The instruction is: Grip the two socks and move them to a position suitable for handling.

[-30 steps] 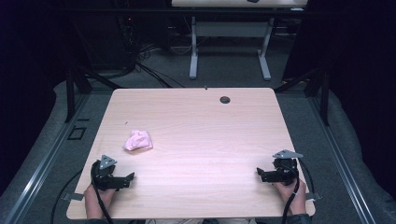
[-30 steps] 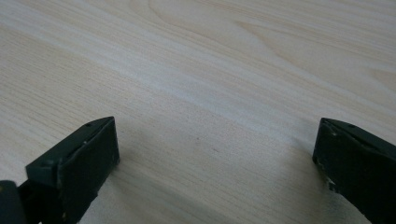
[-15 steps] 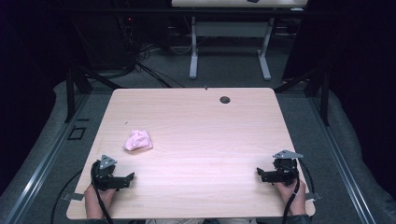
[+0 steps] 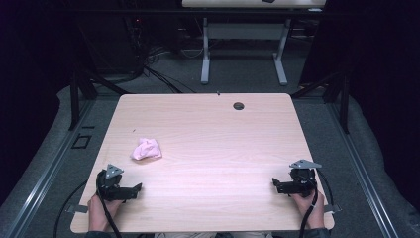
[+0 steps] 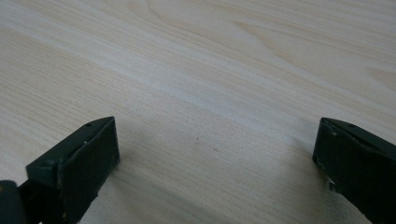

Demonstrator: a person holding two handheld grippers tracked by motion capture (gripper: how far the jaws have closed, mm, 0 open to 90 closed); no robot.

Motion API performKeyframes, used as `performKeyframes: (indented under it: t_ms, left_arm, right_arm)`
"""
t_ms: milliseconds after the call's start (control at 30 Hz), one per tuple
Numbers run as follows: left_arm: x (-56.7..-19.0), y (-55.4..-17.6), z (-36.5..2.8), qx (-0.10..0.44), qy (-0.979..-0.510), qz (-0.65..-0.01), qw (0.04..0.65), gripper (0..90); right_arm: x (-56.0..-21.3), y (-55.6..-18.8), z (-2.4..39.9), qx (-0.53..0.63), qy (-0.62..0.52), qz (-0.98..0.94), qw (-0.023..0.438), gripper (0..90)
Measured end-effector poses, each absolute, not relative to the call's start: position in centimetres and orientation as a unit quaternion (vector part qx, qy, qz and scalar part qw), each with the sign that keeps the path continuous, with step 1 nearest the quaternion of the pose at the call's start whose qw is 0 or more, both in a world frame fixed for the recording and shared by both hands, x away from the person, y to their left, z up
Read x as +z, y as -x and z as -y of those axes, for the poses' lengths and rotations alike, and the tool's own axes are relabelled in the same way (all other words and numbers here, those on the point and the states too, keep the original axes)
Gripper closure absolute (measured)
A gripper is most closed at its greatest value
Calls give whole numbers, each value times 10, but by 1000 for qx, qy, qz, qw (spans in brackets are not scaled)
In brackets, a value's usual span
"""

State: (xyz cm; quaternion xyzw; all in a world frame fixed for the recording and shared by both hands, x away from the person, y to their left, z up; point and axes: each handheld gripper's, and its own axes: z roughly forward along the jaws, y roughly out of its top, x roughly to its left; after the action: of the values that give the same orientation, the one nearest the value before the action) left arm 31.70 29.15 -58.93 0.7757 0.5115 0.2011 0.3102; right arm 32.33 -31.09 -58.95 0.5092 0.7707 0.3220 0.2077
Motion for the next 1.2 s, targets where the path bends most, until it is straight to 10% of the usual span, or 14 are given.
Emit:
performKeyframes:
  t_ms: [733, 1200]
  left_arm:
    - [-532, -372, -281, 186, -776, -480, 365, 4]
    - [-541, -421, -274, 155, -784, -487, 353, 276]
  right_arm:
    - [-589, -323, 311, 321, -508, -772, 207, 0]
    - [-589, -323, 311, 320, -508, -772, 208, 0]
